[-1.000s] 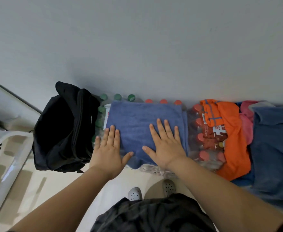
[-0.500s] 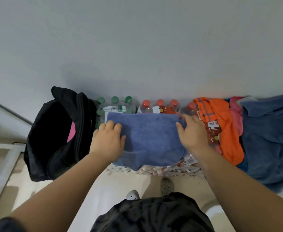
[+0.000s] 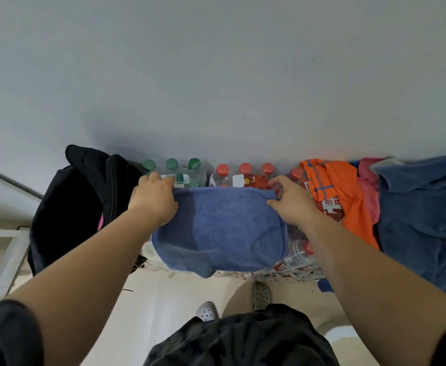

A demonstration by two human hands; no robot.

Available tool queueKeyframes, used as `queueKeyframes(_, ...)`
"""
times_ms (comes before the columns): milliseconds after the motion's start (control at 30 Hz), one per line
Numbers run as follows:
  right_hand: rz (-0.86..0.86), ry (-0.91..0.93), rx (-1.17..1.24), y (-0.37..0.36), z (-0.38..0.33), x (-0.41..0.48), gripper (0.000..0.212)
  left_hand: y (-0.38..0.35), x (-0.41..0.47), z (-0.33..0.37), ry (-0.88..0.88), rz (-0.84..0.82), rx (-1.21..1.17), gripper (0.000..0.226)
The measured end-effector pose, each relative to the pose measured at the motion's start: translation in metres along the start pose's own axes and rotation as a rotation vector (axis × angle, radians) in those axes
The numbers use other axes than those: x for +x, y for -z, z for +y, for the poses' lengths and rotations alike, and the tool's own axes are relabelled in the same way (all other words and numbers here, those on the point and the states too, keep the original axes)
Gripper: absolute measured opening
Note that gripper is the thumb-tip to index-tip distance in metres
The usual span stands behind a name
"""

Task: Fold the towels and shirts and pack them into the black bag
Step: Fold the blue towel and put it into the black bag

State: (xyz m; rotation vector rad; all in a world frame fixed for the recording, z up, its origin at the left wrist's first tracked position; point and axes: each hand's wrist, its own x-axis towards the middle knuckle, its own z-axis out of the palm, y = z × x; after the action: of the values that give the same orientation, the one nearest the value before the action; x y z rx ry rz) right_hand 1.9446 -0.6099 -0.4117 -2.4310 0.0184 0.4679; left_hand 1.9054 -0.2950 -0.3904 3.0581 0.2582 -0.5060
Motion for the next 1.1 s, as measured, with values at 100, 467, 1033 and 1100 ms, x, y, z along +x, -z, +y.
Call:
queueKeyframes(100, -0.053, -0.012, -0.038, 0.004, -0.001, 0.002, 0.040, 0.002, 0.003, -0.004, 0.011, -0.044, -0.048, 0.030)
queueKeyframes(467, -0.069, 0.056, 0.215, 0.021, -0.004, -0.026, 0.036, 0.015, -0.028, -0.014, -0.112, 0.168, -0.399, 0.012)
queueKeyframes(1033, -0.132, 0.257, 0.195, 0.057, 0.004, -0.112, 0.022, 0.034, -0.082, -0.029, -0.467, 0.287, -0.337, 0.009)
queueKeyframes(1100, -0.100, 0.246, 0.252, 0.059, 0.010, -0.117, 0.027, 0.036, -0.088, -0.026, -0.466, 0.336, -0.334, 0.011)
